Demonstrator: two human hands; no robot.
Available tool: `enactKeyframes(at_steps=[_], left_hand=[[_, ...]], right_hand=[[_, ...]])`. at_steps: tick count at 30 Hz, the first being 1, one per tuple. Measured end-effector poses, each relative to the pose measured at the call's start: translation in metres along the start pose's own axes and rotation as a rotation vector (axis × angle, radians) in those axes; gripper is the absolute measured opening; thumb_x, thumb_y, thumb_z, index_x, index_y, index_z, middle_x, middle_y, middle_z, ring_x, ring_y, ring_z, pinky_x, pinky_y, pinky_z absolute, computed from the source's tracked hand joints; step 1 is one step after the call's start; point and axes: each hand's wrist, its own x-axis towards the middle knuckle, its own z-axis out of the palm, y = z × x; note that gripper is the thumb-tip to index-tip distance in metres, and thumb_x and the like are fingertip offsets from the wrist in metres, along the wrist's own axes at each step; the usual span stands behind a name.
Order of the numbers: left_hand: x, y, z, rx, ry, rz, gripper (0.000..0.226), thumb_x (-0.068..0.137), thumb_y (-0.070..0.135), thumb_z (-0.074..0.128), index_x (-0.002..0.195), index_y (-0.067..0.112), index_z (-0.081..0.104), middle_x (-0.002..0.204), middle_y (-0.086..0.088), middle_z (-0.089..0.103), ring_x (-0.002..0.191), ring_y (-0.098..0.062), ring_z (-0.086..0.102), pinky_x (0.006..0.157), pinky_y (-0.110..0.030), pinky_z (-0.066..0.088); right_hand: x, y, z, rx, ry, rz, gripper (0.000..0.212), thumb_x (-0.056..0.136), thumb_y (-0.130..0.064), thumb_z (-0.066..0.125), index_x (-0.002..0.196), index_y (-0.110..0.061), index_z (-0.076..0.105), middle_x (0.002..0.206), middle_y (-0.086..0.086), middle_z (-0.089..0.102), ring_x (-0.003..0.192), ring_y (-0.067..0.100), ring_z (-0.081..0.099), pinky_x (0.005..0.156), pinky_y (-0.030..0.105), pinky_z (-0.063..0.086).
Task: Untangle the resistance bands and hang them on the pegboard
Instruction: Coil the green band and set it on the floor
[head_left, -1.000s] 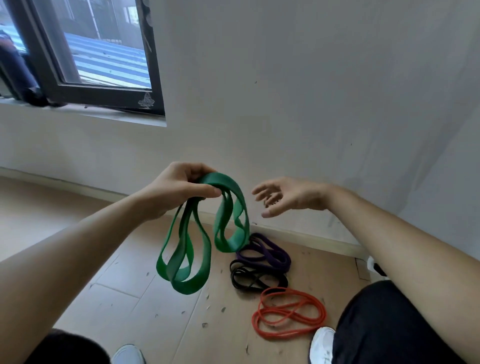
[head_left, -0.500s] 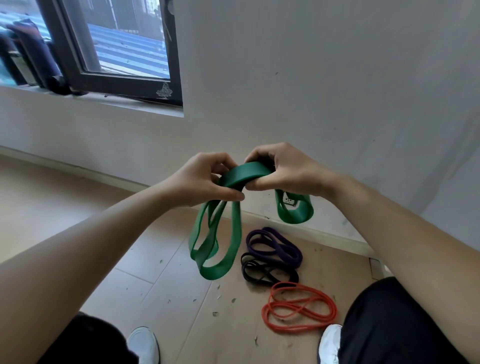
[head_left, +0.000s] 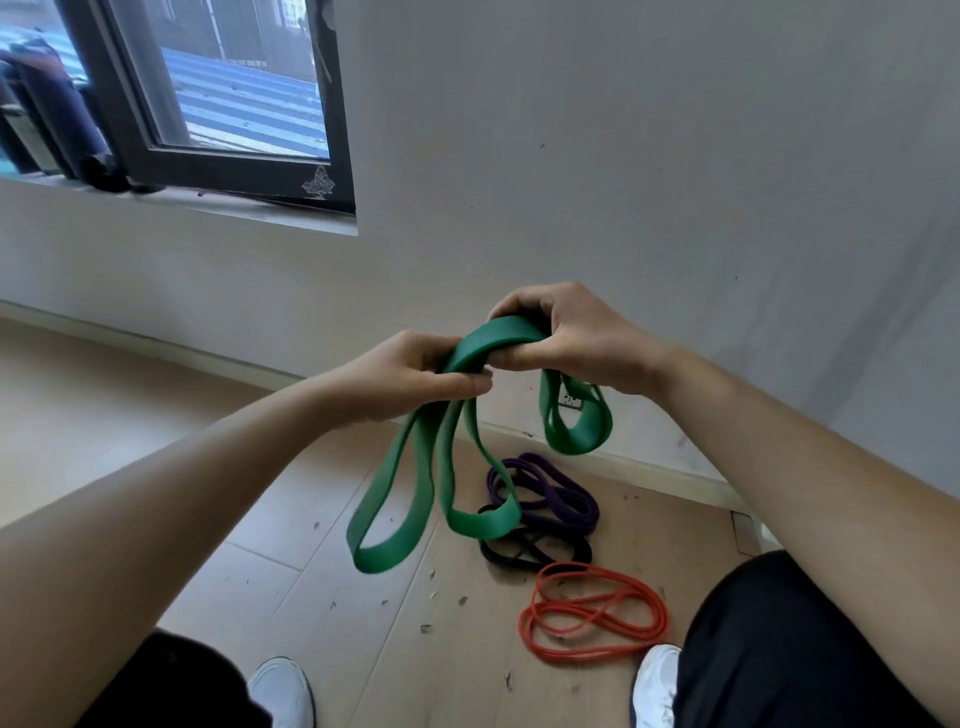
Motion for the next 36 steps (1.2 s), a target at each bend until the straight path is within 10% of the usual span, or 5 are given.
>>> enactKeyframes(at_steps=[16, 23, 28, 36], left_hand=[[0.006, 0.008, 0.010, -0.307, 0.120, 0.012, 0.044, 0.075, 0.020, 0.085, 0.113, 0.005, 0.069, 0.091, -0.011, 0.073, 0.086, -0.028, 0.073, 0.087, -0.041, 0.061], [0.006, 0.020, 0.005, -0.309, 0.203, 0.099, 0.026, 0.078, 0.003, 0.082, 0.103, 0.005, 0.075, 0.083, -0.006, 0.075, 0.076, -0.016, 0.069, 0.071, -0.024, 0.057], [0.006, 0.025, 0.006, -0.233, 0.172, 0.100, 0.027, 0.077, 0.002, 0.084, 0.103, 0.007, 0.077, 0.093, -0.015, 0.078, 0.083, -0.019, 0.073, 0.081, -0.030, 0.060], [0.000, 0.015, -0.003, -0.146, 0.186, -0.004, 0.038, 0.073, 0.005, 0.088, 0.106, 0.007, 0.068, 0.090, -0.014, 0.078, 0.077, -0.024, 0.072, 0.078, -0.038, 0.058]], right_hand=[[-0.016, 0.016, -0.039, 0.253, 0.109, 0.050, 0.031, 0.079, -0.020, 0.079, 0.107, -0.010, 0.073, 0.088, 0.000, 0.070, 0.082, 0.014, 0.063, 0.080, 0.034, 0.051], [-0.020, 0.029, -0.028, -0.004, -0.209, 0.224, 0.037, 0.081, -0.018, 0.084, 0.113, -0.008, 0.069, 0.109, 0.021, 0.070, 0.103, 0.034, 0.069, 0.095, 0.053, 0.054], [-0.012, 0.008, -0.009, 0.110, -0.149, 0.091, 0.037, 0.082, -0.014, 0.083, 0.117, -0.009, 0.070, 0.109, 0.009, 0.075, 0.107, 0.025, 0.071, 0.098, 0.034, 0.056], [-0.007, 0.002, -0.003, 0.002, -0.117, 0.057, 0.023, 0.085, -0.016, 0.081, 0.104, -0.005, 0.075, 0.093, 0.016, 0.075, 0.085, 0.024, 0.073, 0.083, 0.039, 0.058]])
